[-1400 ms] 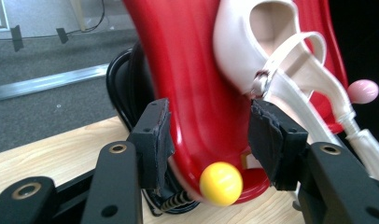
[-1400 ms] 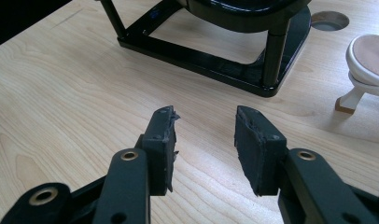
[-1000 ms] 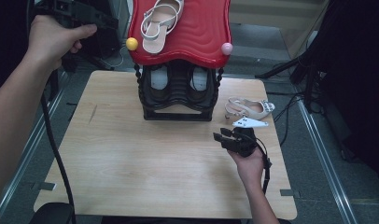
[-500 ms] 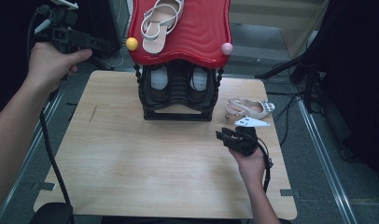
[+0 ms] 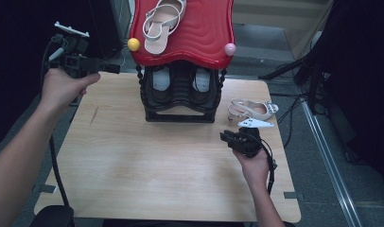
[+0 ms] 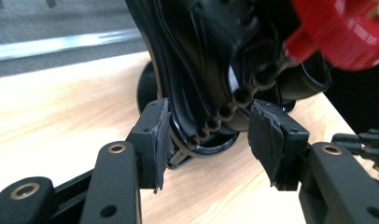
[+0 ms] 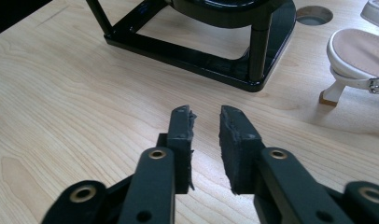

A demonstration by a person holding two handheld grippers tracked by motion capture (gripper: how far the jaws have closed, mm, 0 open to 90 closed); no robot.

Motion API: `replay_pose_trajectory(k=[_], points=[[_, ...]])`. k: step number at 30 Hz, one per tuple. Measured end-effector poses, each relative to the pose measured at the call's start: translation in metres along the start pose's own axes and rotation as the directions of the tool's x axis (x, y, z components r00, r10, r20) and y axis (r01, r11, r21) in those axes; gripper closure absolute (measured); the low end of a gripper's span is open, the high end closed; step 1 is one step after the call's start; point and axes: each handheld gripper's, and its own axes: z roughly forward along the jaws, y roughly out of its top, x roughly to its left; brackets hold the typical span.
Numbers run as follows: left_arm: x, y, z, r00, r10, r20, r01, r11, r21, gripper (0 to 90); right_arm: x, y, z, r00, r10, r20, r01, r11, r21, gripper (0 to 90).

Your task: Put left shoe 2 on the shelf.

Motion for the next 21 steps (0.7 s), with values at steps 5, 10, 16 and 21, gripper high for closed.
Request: replay_pose_trajectory(k=[5,10,16,21], points=[[0.0,-0.015,0.01,0.9999,0.014,0.008,-0.014,0.9997,0.018,48.7,-0.003,0.0,0.0,1.0,0.009,0.001,-0.009,1.0,0.005,81.1],[-0.001,-0.03,0.021,0.9997,0.023,0.011,-0.023,0.9989,0.04,48.5,-0.005,0.0,-0.001,0.9997,0.022,0.005,-0.022,0.9997,-0.002,89.4],[0.0,-0.047,0.03,0.9998,0.018,0.01,-0.018,0.9989,0.044,48.2,-0.007,0.0,0.0,0.9994,0.029,0.021,-0.029,0.9996,0.005,90.0],[0.007,-0.069,0.04,0.9997,-0.01,0.021,0.009,0.9988,0.048,48.2,-0.011,0.0,0.002,0.9988,0.032,0.037,-0.032,0.9993,0.018,90.0]])
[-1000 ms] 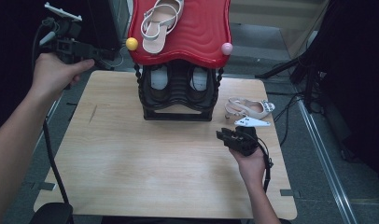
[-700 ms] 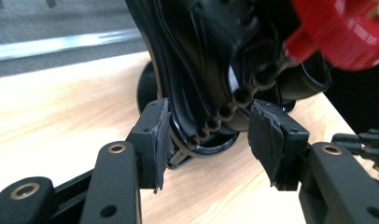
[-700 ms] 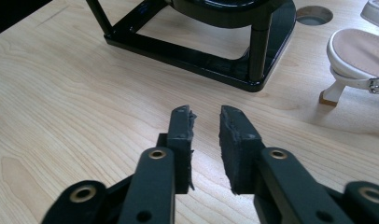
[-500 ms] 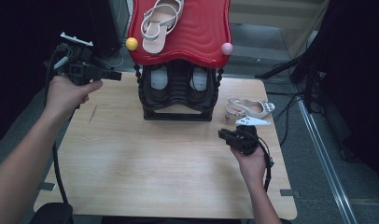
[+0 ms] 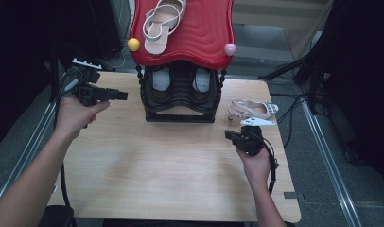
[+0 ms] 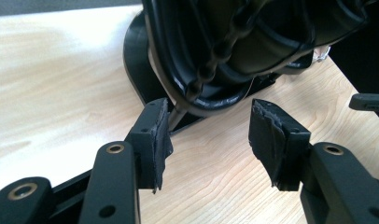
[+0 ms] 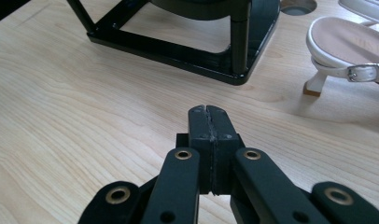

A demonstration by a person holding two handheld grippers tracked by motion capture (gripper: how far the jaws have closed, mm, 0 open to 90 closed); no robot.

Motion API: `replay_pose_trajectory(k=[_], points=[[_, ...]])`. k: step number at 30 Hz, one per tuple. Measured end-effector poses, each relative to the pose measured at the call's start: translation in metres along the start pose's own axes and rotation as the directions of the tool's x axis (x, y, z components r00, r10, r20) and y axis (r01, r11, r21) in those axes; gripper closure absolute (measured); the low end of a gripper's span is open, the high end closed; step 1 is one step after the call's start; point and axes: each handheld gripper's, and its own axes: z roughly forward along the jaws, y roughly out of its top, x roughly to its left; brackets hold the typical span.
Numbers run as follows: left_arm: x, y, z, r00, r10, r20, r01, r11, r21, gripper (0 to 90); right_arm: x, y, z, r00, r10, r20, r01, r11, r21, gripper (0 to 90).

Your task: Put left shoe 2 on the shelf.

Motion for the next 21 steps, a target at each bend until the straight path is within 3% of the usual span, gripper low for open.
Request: replay_pose_trajectory(k=[6,10,21], points=[[0.011,-0.021,0.013,0.9997,-0.018,-0.015,0.018,0.9995,0.025,48.3,-0.003,0.0,0.001,0.9999,0.01,0.004,-0.01,0.9999,0.004,90.0],[0.013,-0.033,0.02,0.9997,-0.003,-0.025,0.004,0.9992,0.041,48.2,-0.004,-0.001,0.003,0.9999,0.003,0.013,-0.004,1.0,0.009,90.0],[0.013,-0.067,0.034,1.0,-0.004,0.006,0.004,0.9984,0.056,47.6,-0.011,0.005,0.0,0.9986,0.031,0.042,-0.031,0.9995,-0.004,90.0]])
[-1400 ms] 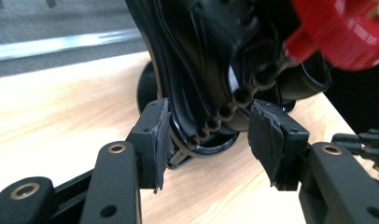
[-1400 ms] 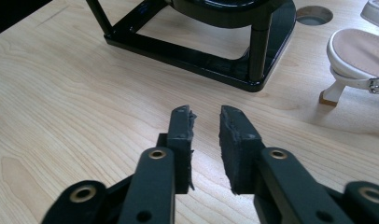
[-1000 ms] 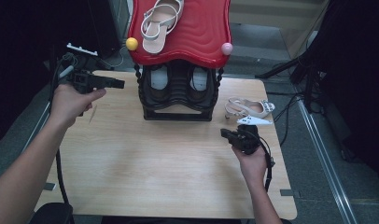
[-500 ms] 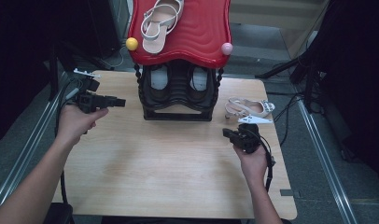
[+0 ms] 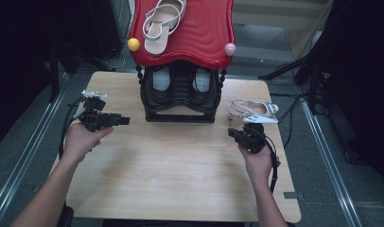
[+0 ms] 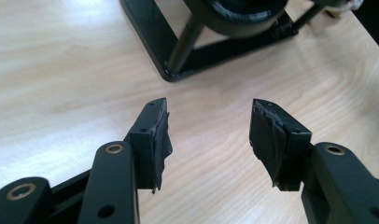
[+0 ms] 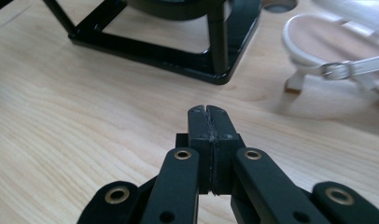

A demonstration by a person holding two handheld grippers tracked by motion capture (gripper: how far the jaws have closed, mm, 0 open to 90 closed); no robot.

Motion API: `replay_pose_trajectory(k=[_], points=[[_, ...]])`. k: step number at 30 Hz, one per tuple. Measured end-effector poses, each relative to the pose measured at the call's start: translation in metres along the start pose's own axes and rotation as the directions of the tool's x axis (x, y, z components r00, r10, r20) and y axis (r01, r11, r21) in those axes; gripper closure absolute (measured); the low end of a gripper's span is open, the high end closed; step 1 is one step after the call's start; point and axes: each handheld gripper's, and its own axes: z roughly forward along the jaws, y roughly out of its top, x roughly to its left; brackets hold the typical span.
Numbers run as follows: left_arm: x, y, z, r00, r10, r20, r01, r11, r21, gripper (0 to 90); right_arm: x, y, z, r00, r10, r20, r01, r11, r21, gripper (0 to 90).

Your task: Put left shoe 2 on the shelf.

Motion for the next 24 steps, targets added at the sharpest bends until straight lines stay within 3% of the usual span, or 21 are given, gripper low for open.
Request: replay_pose_trajectory(k=[4,8,11,15,19,24], points=[[-0.001,-0.007,0.003,1.0,0.007,-0.002,-0.007,1.0,0.005,47.5,-0.006,0.004,-0.001,0.9999,0.008,0.013,-0.008,0.9999,-0.006,90.0],[-0.003,-0.013,0.003,0.9997,0.007,0.022,-0.007,0.9999,-0.009,47.2,-0.015,0.011,0.002,0.9988,0.025,0.043,-0.025,0.9997,-0.001,90.0],[-0.004,-0.017,0.005,0.9994,0.02,0.028,-0.02,0.9998,-0.001,47.1,-0.027,0.02,0.01,0.9961,0.023,0.086,-0.024,0.9995,0.018,90.0],[-0.006,-0.018,0.007,0.999,0.037,0.025,-0.037,0.9993,0.006,47.1,-0.04,0.03,0.023,0.9923,0.052,0.112,-0.057,0.9978,0.035,90.0],[-0.006,-0.018,0.009,0.9986,0.045,0.029,-0.045,0.9989,0.015,47.0,-0.05,0.047,0.026,0.9882,0.099,0.116,-0.101,0.9949,0.008,90.0],[-0.006,-0.019,0.01,0.9975,0.065,0.027,-0.065,0.9977,0.017,47.2,-0.056,0.067,0.028,0.9844,0.114,0.134,-0.113,0.9935,-0.012,90.0]])
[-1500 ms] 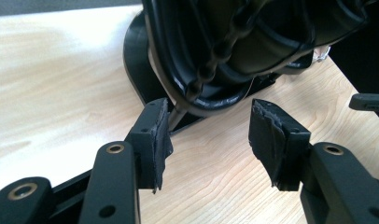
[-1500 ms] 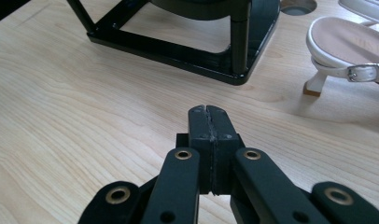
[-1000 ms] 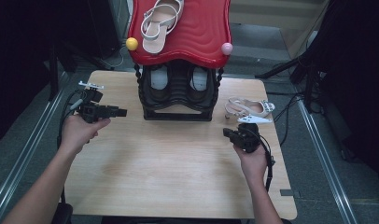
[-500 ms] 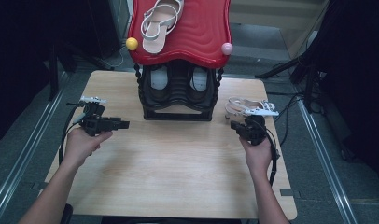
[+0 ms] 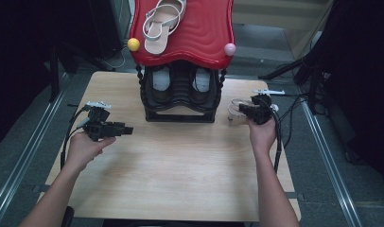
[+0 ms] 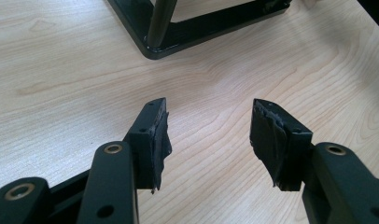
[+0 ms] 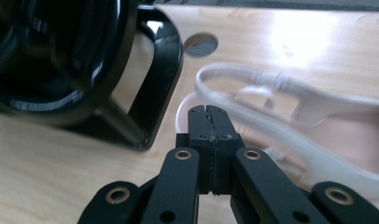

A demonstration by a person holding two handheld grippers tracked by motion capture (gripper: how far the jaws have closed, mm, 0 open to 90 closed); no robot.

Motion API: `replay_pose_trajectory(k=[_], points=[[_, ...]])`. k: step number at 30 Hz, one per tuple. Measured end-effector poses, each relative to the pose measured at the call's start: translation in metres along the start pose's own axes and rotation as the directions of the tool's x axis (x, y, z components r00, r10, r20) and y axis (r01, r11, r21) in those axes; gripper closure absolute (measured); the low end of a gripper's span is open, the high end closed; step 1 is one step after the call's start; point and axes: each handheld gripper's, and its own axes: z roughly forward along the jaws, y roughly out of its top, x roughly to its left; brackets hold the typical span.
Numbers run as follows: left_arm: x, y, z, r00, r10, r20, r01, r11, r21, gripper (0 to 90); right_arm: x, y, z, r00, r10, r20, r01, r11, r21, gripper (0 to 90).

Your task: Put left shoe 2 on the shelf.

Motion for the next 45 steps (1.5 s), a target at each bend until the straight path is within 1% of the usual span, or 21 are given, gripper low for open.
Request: replay_pose_trajectory(k=[1,3,5,7,8,11,12,13,15,17,18,21,24,26,27,28,32,34,36,43,45], points=[[0.0,-0.001,0.0,1.0,0.006,0.003,-0.006,0.9999,-0.01,47.3,0.0,0.004,0.0,0.9999,0.01,0.006,-0.01,0.9999,-0.005,90.0],[0.001,-0.001,0.0,0.9999,0.005,0.009,-0.005,0.9999,-0.011,47.3,-0.001,0.012,0.001,0.9998,0.006,0.021,-0.006,0.9999,-0.008,90.0],[0.002,-0.002,0.002,1.0,0.009,0.004,-0.009,1.0,-0.004,47.3,-0.002,0.019,0.006,0.9991,0.025,0.035,-0.025,0.9997,-0.001,90.0],[0.004,-0.003,0.003,1.0,0.004,0.004,-0.004,1.0,-0.004,47.4,-0.005,0.021,0.013,0.9982,0.046,0.037,-0.046,0.9989,0.005,90.0],[0.005,-0.003,0.004,1.0,0.009,0.001,-0.009,1.0,0.003,47.3,-0.006,0.021,0.017,0.9977,0.05,0.046,-0.051,0.9986,0.014,90.0],[0.006,-0.004,0.004,1.0,0.008,-0.004,-0.008,1.0,0.002,47.3,-0.007,0.015,0.029,0.9958,0.075,0.052,-0.078,0.9956,0.052,90.0],[0.006,-0.005,0.004,0.9999,0.01,-0.008,-0.01,0.9999,0.0,47.3,-0.007,0.012,0.032,0.9956,0.079,0.051,-0.082,0.9948,0.06,90.0],[0.006,-0.005,0.004,0.9999,0.01,-0.007,-0.01,0.9999,0.0,47.3,-0.007,0.009,0.032,0.9954,0.08,0.052,-0.083,0.995,0.056,90.0],[0.007,-0.005,0.004,1.0,0.007,-0.006,-0.007,1.0,-0.001,47.3,-0.007,0.005,0.032,0.9948,0.087,0.052,-0.09,0.9947,0.049,90.0],[0.007,-0.005,0.003,1.0,0.007,-0.003,-0.007,1.0,0.0,47.3,-0.009,0.001,0.03,0.9947,0.087,0.056,-0.09,0.9944,0.056,90.0],[0.007,-0.005,0.003,0.9999,0.013,-0.006,-0.013,0.9999,0.002,47.3,-0.009,-0.002,0.029,0.9945,0.086,0.06,-0.089,0.9945,0.054,90.0],[0.006,-0.005,0.004,0.9999,0.013,-0.003,-0.013,0.9999,0.003,47.3,-0.011,-0.008,0.025,0.9949,0.086,0.053,-0.088,0.9949,0.048,90.0],[0.005,-0.005,0.005,0.9999,0.017,-0.004,-0.017,0.9998,0.006,47.2,-0.012,-0.009,0.025,0.9961,0.069,0.055,-0.072,0.9954,0.063,90.0],[0.005,-0.006,0.004,0.9997,0.023,-0.006,-0.023,0.9997,0.01,47.2,-0.011,-0.01,0.023,0.9964,0.061,0.059,-0.065,0.9956,0.067,90.0],[0.005,-0.006,0.005,0.9998,0.018,-0.006,-0.018,0.9998,0.005,47.2,-0.011,-0.01,0.021,0.9966,0.056,0.061,-0.06,0.9957,0.071,90.0],[0.005,-0.006,0.005,0.9998,0.02,-0.002,-0.02,0.9998,0.008,47.2,-0.011,-0.011,0.02,0.9968,0.052,0.061,-0.056,0.9961,0.068,90.0],[0.005,-0.007,0.005,0.9999,0.015,0.0,-0.015,0.9998,0.012,47.2,-0.014,-0.018,0.012,0.9971,0.061,0.046,-0.064,0.9962,0.059,90.0],[0.006,-0.007,0.005,0.9999,0.013,0.0,-0.013,0.9998,0.012,47.2,-0.015,-0.023,0.008,0.9972,0.06,0.044,-0.062,0.9965,0.056,90.0],[0.006,-0.007,0.005,1.0,0.005,0.003,-0.005,1.0,0.004,47.2,-0.016,-0.027,0.003,0.9979,0.049,0.043,-0.051,0.9971,0.056,90.0],[0.006,-0.008,0.005,1.0,0.005,0.004,-0.005,0.9999,0.008,47.2,-0.024,-0.039,-0.015,0.9977,0.039,0.055,-0.042,0.9973,0.06,90.0],[0.006,-0.008,0.005,0.9999,0.011,0.003,-0.011,0.9999,0.012,47.2,-0.027,-0.042,-0.019,0.9975,0.04,0.059,-0.043,0.997,0.064,90.0]])
